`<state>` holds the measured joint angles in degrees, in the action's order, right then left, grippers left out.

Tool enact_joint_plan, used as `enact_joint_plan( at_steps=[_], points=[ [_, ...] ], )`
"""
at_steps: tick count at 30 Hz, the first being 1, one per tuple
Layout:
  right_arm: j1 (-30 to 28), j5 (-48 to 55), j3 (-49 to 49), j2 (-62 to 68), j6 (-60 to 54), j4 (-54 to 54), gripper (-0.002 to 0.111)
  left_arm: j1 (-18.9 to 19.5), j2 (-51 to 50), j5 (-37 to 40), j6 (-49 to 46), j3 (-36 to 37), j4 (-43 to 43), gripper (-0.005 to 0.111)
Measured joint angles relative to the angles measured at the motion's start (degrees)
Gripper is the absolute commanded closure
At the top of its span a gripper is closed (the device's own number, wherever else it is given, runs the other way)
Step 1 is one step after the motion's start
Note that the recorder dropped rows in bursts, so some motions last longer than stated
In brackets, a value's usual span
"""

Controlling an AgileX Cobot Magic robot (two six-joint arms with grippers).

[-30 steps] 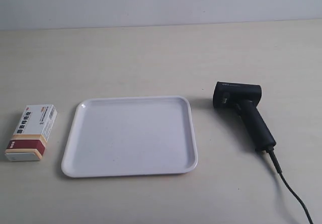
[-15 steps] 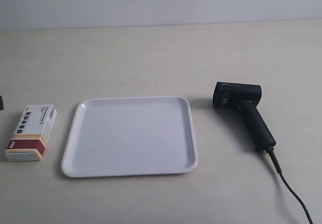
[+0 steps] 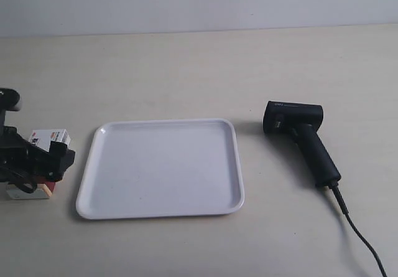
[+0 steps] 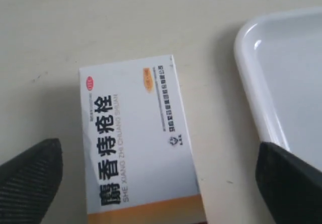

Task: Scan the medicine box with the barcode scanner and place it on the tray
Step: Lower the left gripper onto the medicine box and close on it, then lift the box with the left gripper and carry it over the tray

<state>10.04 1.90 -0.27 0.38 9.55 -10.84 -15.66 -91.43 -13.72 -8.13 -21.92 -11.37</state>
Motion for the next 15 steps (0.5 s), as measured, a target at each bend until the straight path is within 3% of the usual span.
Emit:
enact_joint_plan(
  at_steps=[5,8,15],
  points=[
    [0.00,0.08,0.00,0.00,0.00,0.00,0.108,0.00,-4.75,-3.76,-0.22,0.00,0.00,0.005],
    [0.00,0.08,0.00,0.00,0.00,0.00,0.108,0.00,-6.63,-4.57,-0.22,-0.07,0.00,0.020],
    [0.00,0.08,0.00,0.00,0.00,0.00,0.108,0.00,-7.76,-6.87,-0.35,-0.07,0.10,0.099]
  ],
)
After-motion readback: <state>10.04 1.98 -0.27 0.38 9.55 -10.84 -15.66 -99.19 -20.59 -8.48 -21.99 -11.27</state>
